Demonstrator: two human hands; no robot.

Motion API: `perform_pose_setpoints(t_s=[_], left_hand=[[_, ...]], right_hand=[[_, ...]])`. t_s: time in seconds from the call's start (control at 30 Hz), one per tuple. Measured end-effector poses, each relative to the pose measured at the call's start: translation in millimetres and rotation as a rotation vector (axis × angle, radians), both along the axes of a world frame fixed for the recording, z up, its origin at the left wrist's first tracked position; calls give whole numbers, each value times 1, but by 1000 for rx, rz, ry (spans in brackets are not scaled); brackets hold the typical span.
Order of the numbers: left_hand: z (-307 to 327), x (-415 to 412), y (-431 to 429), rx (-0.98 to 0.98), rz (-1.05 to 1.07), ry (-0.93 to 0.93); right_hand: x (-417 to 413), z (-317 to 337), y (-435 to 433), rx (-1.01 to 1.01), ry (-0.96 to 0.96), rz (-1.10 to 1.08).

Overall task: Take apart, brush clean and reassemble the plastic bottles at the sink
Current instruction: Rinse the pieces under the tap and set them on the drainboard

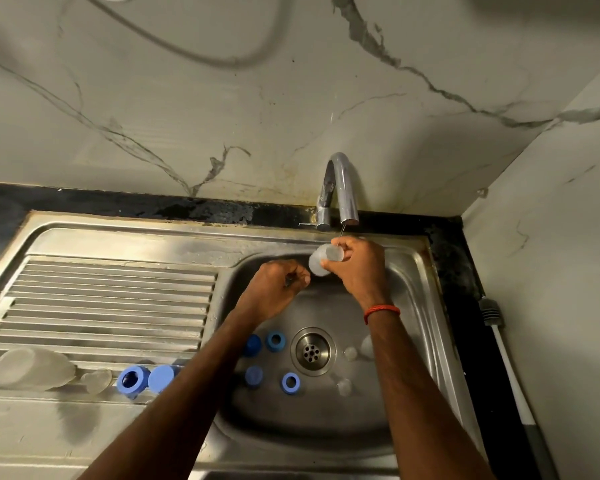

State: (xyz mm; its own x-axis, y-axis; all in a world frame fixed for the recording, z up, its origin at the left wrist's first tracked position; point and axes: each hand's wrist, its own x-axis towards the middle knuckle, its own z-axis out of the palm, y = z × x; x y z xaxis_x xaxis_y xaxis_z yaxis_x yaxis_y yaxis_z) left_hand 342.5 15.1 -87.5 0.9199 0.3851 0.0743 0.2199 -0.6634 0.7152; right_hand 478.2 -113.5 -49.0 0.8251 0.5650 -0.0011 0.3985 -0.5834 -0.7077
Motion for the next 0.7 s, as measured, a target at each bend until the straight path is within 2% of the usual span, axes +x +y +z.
perform_pose_setpoints(t_s=[0.07, 0.17, 0.27, 0.37, 0.47, 0.6, 0.7], left_hand=[[0, -1, -1, 4, -7, -5], [0, -1, -1, 4, 7, -3], [-1, -1, -1, 4, 6, 3], [0, 0, 0, -6, -1, 2], [0, 1, 1, -4, -2, 9], [1, 0, 0, -5, 18, 7], [-3, 0, 1, -2, 12, 13]], right_hand=[[-1, -1, -1, -44, 21, 28], [1, -1, -1, 23, -19, -32], [2, 1, -2, -58, 39, 48], [2, 0, -2, -9, -7, 3], [0, 0, -1, -19, 34, 17], [-1, 0, -5, -86, -99, -6], [-1, 0, -4, -27, -21, -32]])
